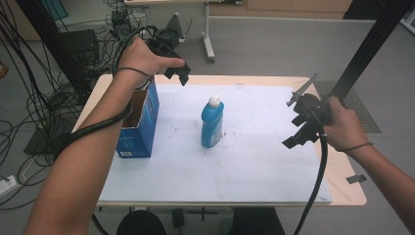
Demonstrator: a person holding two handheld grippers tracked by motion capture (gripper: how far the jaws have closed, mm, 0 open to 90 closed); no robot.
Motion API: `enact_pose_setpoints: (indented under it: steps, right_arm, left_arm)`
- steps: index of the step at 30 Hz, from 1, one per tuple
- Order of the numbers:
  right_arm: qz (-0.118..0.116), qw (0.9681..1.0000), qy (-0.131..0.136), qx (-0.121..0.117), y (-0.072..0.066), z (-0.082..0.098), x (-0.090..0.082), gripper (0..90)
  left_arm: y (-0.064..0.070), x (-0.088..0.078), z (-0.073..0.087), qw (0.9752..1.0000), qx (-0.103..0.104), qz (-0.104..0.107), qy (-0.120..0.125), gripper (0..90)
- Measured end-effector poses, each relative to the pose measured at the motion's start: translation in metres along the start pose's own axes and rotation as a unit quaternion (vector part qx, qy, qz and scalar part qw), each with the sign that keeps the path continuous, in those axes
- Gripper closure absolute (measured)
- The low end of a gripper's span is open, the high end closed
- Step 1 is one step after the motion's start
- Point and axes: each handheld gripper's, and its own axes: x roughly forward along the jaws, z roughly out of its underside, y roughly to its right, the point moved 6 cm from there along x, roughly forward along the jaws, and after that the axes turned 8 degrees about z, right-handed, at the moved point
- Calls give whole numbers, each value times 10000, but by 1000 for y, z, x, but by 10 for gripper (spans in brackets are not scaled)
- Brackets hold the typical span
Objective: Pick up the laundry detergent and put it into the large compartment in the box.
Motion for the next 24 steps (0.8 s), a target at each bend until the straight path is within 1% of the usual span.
enact_pose_setpoints:
  steps: [5, 8, 16, 24]
  right_arm:
    - [3, 10000, 20, 10, 2, -1, 1, 74]
    - [-1, 10000, 57, 2, 2, -3, 1, 74]
    - [-16, 10000, 35, -22, 3, -4, 2, 74]
    - [-92, 9999, 56, 14, 2, -5, 3, 74]
  left_arm:
    - [0, 0, 0, 10000, 9, -3, 6, 87]
    - [-1, -2, 1, 10000, -25, 12, 47, 86]
    - [-4, -2, 5, 9999, -63, 47, 71, 87]
    - [-4, -3, 6, 9999, -68, 74, 57, 87]
